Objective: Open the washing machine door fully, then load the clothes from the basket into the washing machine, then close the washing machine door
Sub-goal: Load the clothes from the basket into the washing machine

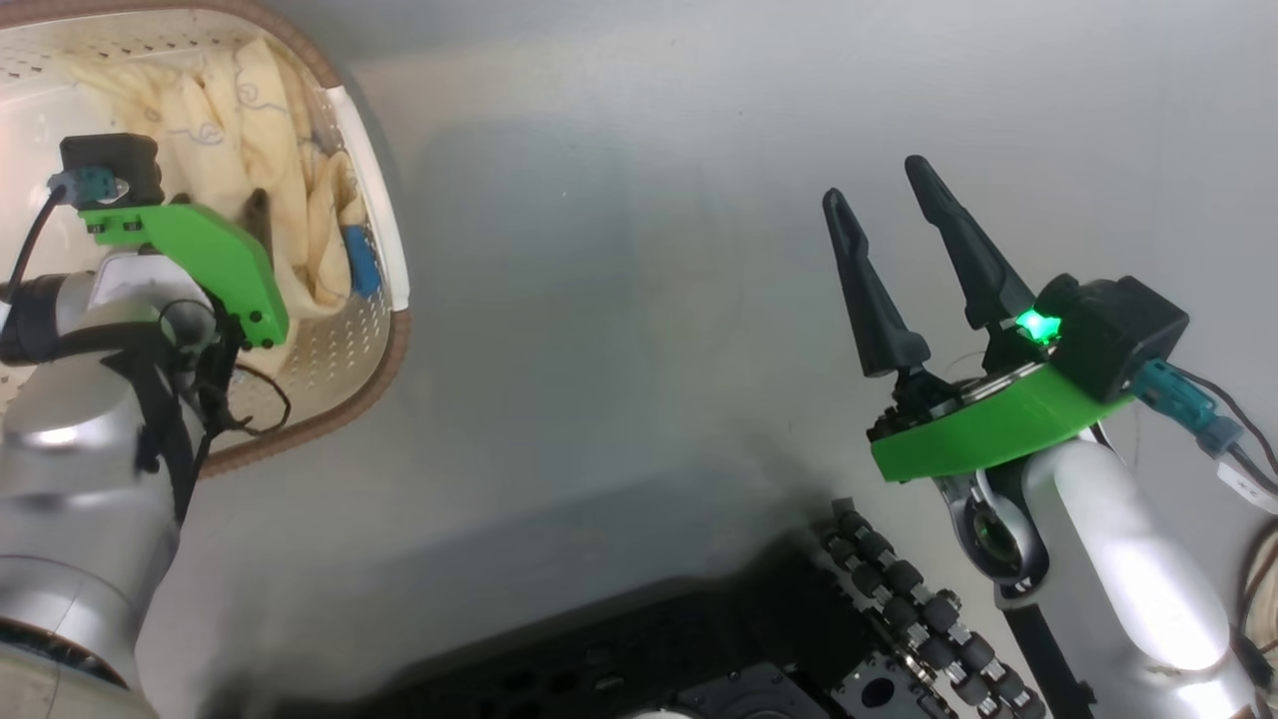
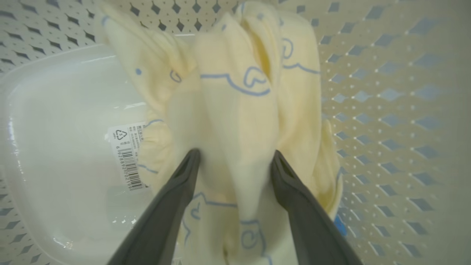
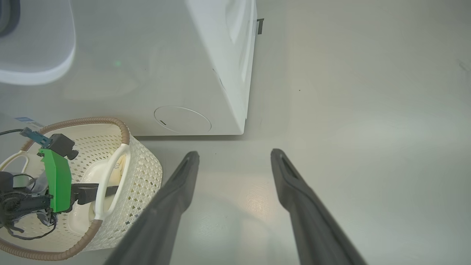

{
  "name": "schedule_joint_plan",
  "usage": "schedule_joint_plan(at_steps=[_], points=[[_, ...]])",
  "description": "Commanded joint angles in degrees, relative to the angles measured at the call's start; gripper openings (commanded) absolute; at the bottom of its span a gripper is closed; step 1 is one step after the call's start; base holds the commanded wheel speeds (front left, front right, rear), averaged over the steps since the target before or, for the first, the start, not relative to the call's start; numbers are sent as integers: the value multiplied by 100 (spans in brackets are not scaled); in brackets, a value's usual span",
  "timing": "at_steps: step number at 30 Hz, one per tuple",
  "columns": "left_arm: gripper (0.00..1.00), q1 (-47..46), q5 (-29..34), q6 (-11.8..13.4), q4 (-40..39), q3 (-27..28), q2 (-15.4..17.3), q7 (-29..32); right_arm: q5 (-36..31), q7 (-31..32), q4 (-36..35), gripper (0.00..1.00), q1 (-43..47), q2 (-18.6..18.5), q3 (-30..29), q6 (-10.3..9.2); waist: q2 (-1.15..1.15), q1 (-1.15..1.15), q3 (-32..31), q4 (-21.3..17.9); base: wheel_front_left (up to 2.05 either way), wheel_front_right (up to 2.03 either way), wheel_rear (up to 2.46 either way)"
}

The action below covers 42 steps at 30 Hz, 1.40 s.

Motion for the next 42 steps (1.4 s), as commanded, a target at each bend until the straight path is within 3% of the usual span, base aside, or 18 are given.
schedule_joint_plan(at_steps=[1, 2, 3, 14, 21, 25, 26, 30, 42], points=[[68, 21, 36, 43, 67, 65, 148, -33, -56, -55, -166, 100, 321, 10, 91, -16, 0, 0, 5, -19, 0, 0, 0], [41, 10, 16, 56, 113, 80, 137, -38, -60, -55, -187, 100, 324, 7, 80, -16, 0, 0, 8, -27, 0, 0, 0], [0, 5, 18, 66, 152, 75, 136, -53, -60, -55, -203, 100, 326, 7, 62, -16, 0, 0, 5, -33, 0, 0, 0], [0, 242, 19, 53, 259, 58, 73, -939, -55, -55, -260, 100, 273, -55, -150, -16, 0, 0, -374, 111, 0, 0, 0], [0, 547, 85, 33, -47, 136, 108, -1386, -38, -55, -157, 100, 207, -129, -171, -16, 0, 0, -975, 350, 0, 0, 0], [0, 876, 332, 285, -970, 511, 237, -1396, -18, -55, -76, 100, 255, -198, -179, -16, 0, 0, -1380, 525, 0, 0, 0], [0, 1193, 502, 425, -1521, 803, 278, -1397, -4, -55, -32, 100, 286, -235, -160, -16, 0, 0, -1585, 598, 0, 0, 0], [0, 1914, 895, 632, -2491, 1386, 301, -1398, 51, -55, 56, 100, 327, -236, -109, -16, 0, 0, -1970, 683, 0, 0, 0], [0, 3576, 1829, 742, -4533, 2817, 36, -1399, 171, -55, 289, 100, 612, -298, 88, -16, 0, 0, -3049, 851, 0, 0, 0]])
